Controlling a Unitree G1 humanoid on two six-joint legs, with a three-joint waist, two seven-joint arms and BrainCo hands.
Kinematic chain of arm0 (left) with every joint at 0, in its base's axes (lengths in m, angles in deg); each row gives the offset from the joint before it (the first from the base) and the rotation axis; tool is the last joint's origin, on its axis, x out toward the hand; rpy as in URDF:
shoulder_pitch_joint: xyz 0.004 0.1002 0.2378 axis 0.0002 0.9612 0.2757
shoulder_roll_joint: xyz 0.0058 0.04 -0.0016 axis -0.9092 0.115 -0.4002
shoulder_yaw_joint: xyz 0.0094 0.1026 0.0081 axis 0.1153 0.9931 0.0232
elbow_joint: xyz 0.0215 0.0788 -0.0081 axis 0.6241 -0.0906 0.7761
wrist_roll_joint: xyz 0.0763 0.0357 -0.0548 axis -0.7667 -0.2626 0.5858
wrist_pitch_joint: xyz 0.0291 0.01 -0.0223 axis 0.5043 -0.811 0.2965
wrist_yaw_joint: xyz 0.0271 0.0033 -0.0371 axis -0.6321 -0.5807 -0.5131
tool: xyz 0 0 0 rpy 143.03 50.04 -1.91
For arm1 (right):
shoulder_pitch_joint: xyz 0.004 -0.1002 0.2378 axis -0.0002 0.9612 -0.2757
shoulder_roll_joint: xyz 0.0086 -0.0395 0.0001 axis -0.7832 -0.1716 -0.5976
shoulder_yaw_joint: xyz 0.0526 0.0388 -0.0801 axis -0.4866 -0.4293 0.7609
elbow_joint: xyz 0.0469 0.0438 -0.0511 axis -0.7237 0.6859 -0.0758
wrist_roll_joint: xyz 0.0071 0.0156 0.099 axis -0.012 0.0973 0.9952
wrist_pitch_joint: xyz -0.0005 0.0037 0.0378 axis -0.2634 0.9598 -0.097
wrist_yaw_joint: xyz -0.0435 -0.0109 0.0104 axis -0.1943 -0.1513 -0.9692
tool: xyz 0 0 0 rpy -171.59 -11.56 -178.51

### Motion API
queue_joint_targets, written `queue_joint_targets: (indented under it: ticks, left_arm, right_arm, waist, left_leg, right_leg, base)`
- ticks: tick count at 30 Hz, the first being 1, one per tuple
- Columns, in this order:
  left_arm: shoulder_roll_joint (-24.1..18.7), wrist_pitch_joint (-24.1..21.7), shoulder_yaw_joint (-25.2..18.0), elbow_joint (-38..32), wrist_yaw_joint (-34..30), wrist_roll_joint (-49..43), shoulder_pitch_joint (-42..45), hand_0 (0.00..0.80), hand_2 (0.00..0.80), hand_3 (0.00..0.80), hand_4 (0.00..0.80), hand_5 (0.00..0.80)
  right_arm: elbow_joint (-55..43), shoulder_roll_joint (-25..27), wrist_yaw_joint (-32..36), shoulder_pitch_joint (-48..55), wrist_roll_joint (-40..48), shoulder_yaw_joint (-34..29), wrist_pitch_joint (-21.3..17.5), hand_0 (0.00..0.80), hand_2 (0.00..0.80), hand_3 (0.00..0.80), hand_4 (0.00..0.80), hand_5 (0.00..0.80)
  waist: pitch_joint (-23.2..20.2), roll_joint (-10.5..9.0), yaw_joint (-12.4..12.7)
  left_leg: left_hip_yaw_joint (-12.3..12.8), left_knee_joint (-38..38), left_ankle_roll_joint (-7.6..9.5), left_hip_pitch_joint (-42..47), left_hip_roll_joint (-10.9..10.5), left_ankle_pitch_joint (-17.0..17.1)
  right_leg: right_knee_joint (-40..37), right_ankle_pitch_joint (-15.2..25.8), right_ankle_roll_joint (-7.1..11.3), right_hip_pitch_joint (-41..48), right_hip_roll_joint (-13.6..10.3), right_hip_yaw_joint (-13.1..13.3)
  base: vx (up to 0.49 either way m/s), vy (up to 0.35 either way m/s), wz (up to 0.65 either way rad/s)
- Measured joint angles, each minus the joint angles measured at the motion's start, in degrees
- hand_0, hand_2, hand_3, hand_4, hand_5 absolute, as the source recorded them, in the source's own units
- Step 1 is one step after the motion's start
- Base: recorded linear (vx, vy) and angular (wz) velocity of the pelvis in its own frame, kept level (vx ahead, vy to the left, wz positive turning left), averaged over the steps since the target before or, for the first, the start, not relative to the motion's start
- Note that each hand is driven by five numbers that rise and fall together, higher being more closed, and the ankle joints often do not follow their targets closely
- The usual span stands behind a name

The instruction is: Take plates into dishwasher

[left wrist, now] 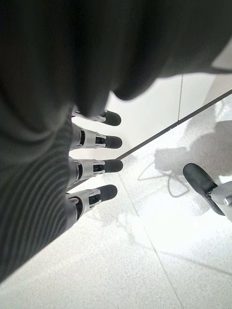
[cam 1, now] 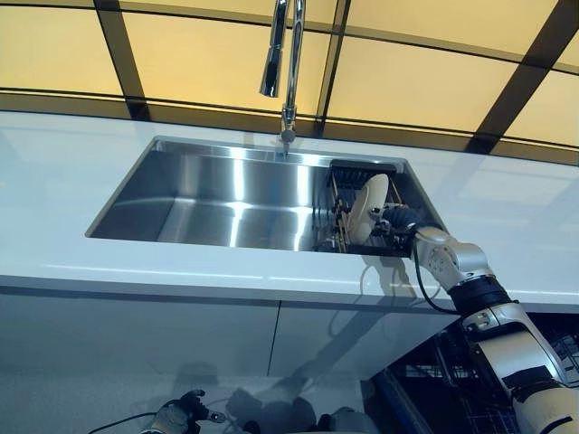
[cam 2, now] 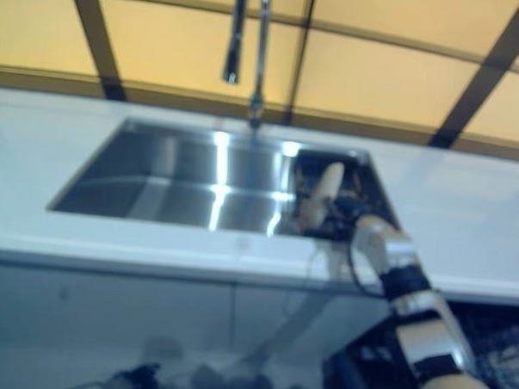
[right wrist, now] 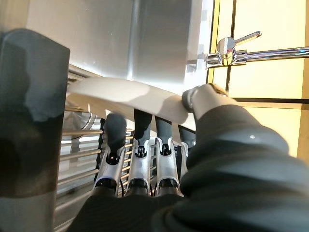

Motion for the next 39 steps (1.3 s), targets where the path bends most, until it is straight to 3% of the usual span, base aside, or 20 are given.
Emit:
queue_joint_targets:
  ticks: [9,18,22,39]
  left_arm:
    - [0.0,0.0,0.0,0.0,0.0,0.0,0.0,0.0,0.0,0.0,0.0,0.0]
    - [0.0,0.0,0.0,0.0,0.0,0.0,0.1,0.0,0.0,0.0,0.0,0.0]
    - [0.1,0.0,0.3,-0.3,0.0,-0.1,0.3,0.0,0.0,0.0,0.0,0.0]
    - [-0.2,-0.1,0.9,-0.6,-1.0,-0.3,0.8,0.0,0.0,0.0,0.0,0.0]
  right_arm:
    - [0.0,0.1,-0.1,0.0,-0.1,0.0,-0.6,0.8,0.8,0.8,0.8,0.8]
    - [-0.3,1.4,-1.5,-2.3,-6.0,0.0,-2.2,0.8,0.8,0.8,0.8,0.8]
    - [-0.5,4.1,-3.9,-4.9,-7.4,0.0,-3.4,0.8,0.8,0.8,0.8,0.8]
    - [-4.8,10.3,-9.5,-13.8,-6.7,0.0,-7.8,0.8,0.8,0.8,0.8,0.8]
  waist:
    - [0.2,0.25,0.0]
    - [0.8,1.09,0.4]
    - [1.2,1.46,1.4]
    - [2.7,1.07,1.4]
  left_leg:
    - [0.0,-0.1,0.0,0.0,0.0,0.0]
    - [0.0,-0.1,0.0,-0.1,0.0,0.0]
    - [-0.2,-0.1,0.0,-0.1,0.0,0.0]
    - [-0.4,-0.1,0.04,0.7,0.1,-0.1]
  right_leg:
    - [-0.1,0.0,0.0,0.0,0.0,0.0]
    - [-0.2,0.0,0.0,0.0,0.0,-0.1]
    - [-0.2,0.0,0.0,0.0,0.1,-0.1]
    - [-1.5,0.0,0.0,1.4,0.4,-0.3]
  base:
    - [0.0,0.0,0.0]
    - [0.0,0.0,0.0]
    - [0.005,-0.002,0.01]
    - [0.027,-0.014,0.0]
